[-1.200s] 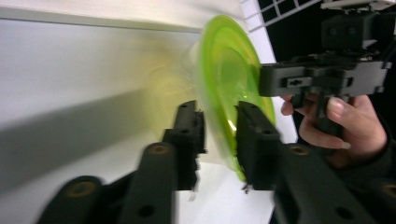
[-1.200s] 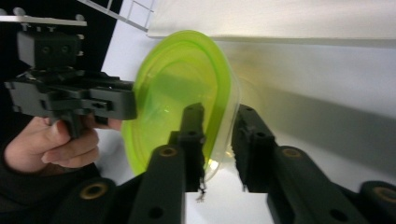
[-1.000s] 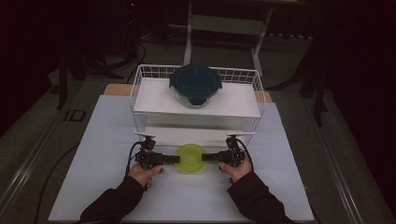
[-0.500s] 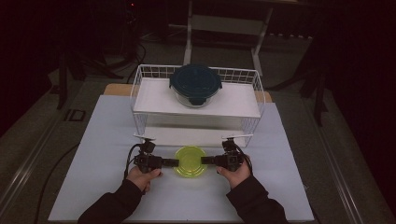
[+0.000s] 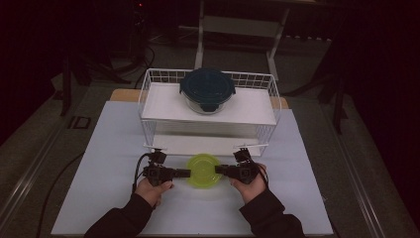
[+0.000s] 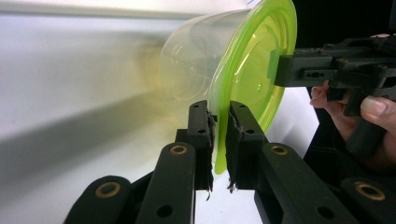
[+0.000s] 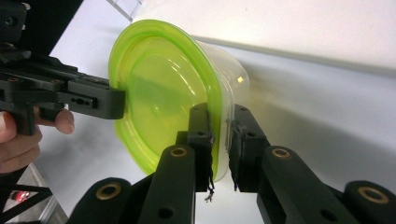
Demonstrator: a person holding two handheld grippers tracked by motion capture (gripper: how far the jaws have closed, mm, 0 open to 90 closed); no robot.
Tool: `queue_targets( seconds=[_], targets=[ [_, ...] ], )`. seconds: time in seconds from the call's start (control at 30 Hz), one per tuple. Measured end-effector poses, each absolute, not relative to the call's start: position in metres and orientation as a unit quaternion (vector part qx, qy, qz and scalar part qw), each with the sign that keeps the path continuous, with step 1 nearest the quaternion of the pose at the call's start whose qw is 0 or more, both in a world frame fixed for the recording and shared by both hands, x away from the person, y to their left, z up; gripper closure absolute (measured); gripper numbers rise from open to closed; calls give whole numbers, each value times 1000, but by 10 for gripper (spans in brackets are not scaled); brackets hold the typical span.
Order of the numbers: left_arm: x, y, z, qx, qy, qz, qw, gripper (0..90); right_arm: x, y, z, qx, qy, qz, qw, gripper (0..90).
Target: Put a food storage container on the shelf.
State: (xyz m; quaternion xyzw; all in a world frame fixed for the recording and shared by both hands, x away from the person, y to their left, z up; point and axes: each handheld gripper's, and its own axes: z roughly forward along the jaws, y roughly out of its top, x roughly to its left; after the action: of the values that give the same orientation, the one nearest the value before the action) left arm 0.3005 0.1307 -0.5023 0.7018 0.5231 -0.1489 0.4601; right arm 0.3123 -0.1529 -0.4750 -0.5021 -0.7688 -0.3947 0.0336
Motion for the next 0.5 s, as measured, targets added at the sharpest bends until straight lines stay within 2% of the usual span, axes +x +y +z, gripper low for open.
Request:
queue_targets(
  seconds=[0.5],
  targets=[
    [276, 131, -441, 710, 482, -100, 503, 808, 287, -160, -419, -463, -767, -444, -10, 802]
  ],
)
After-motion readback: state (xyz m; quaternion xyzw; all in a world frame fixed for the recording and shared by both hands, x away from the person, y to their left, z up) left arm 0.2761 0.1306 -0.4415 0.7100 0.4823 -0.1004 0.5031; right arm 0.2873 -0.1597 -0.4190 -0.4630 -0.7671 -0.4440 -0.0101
